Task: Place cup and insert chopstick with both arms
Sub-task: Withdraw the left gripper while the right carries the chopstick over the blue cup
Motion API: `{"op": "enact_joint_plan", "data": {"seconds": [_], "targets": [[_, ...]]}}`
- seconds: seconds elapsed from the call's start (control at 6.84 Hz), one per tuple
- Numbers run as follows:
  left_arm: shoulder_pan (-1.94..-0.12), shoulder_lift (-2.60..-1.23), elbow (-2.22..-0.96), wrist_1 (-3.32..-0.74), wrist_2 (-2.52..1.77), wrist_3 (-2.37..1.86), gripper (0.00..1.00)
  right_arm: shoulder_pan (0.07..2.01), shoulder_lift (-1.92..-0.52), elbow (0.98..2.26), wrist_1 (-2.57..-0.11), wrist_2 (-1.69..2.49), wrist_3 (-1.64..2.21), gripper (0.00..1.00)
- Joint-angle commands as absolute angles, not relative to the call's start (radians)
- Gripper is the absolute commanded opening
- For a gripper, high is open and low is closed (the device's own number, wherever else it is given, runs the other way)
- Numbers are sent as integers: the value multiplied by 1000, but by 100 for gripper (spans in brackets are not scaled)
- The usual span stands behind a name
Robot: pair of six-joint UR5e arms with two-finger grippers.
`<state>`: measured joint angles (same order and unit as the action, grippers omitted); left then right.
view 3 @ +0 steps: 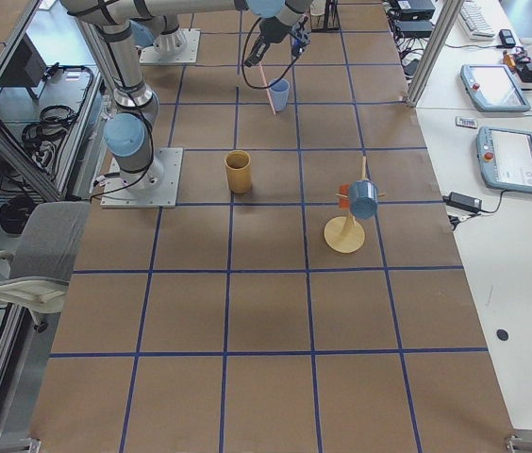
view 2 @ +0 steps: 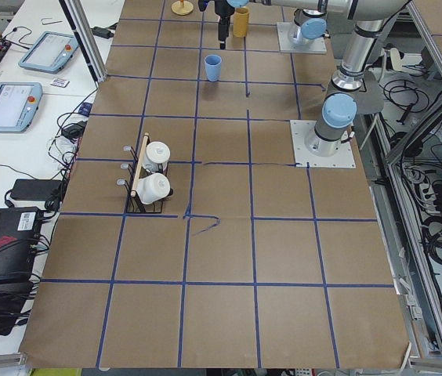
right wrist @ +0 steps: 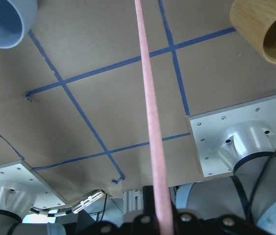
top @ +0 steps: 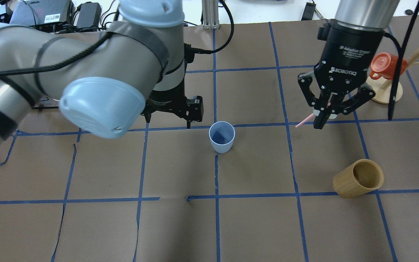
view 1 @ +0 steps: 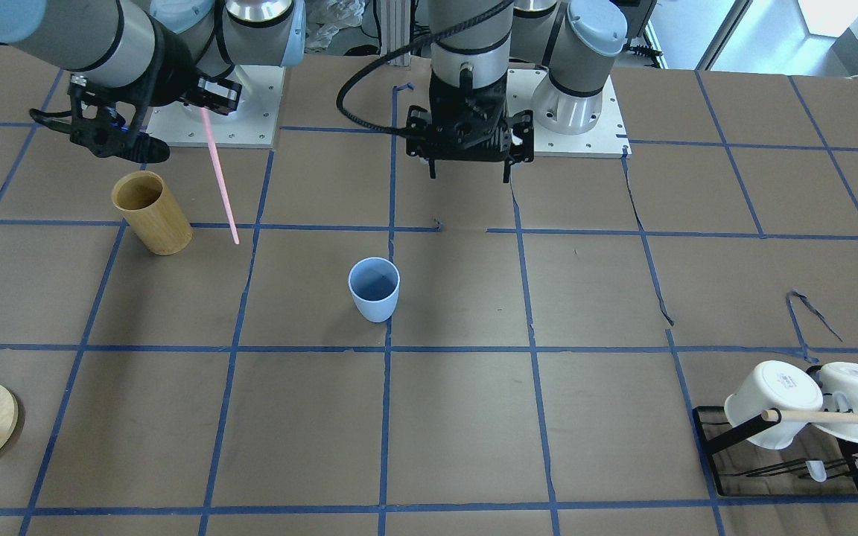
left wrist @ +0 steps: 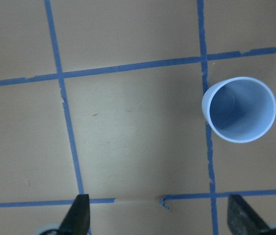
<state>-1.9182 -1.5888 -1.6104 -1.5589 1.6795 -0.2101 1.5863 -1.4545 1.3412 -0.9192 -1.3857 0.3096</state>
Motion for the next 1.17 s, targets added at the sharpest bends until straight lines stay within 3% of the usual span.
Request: {"op": "enact_joint_plan", "data": {"seconds": [0.0,0.44,1.02], "targets": [[-1876,-1467,-1627,-1621,1686,-184,100,1667,-1392,1280,-923,-1198,478,0],[-1609,-1450,-1574,-1703,1559,-17,100,1681,-1330,1282,-974,-988,610,0],[-1562,-1462,-1548,-1704,1559,-8,100,1681,-1227,1314,-997,-881,667,0]]}}
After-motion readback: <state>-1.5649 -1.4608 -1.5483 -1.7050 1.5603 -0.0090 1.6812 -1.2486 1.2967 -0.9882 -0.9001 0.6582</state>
